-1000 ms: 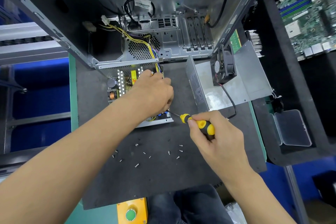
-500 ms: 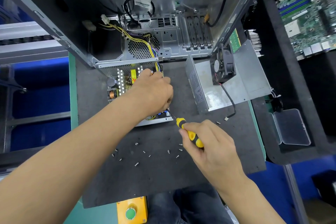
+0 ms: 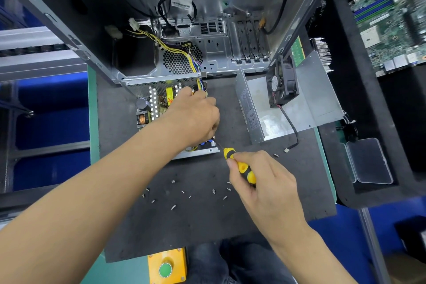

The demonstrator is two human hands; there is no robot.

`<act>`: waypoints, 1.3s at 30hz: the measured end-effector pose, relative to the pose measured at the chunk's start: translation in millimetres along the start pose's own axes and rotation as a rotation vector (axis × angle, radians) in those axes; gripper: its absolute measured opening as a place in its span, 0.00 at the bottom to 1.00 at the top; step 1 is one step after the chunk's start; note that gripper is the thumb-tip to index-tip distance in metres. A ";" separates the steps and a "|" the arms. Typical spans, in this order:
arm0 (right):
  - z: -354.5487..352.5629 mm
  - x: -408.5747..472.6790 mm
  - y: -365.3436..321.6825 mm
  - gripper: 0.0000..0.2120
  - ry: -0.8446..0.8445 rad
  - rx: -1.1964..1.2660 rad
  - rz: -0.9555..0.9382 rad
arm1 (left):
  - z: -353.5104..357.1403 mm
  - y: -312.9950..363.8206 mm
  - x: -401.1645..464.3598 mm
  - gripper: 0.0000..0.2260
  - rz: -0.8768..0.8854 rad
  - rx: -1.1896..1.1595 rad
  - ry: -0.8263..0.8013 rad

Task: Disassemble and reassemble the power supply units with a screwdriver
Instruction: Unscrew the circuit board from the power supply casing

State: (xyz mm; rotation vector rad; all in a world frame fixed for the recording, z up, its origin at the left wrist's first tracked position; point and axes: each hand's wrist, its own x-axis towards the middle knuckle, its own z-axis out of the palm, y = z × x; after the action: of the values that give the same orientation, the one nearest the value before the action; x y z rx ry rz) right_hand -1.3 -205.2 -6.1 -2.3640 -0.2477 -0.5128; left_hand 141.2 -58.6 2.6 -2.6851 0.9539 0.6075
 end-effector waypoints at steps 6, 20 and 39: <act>4.4 -3.7 -6.5 0.08 0.063 -0.037 0.026 | 0.7 1.1 -0.5 0.09 0.000 -0.005 0.014; -2.6 35.9 -21.9 0.08 -0.034 -0.114 0.017 | -2.0 0.0 -0.3 0.11 0.010 0.014 -0.001; -17.2 114.9 -23.2 0.08 -0.652 -0.413 -0.266 | 45.0 -33.6 -50.9 0.38 -0.252 -0.308 0.711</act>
State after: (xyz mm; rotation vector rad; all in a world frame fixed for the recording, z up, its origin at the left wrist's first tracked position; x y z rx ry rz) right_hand 90.3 -195.4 68.4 -2.8613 -0.8259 0.1294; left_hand 113.3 10.4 -11.8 -3.3013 0.6638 -0.3124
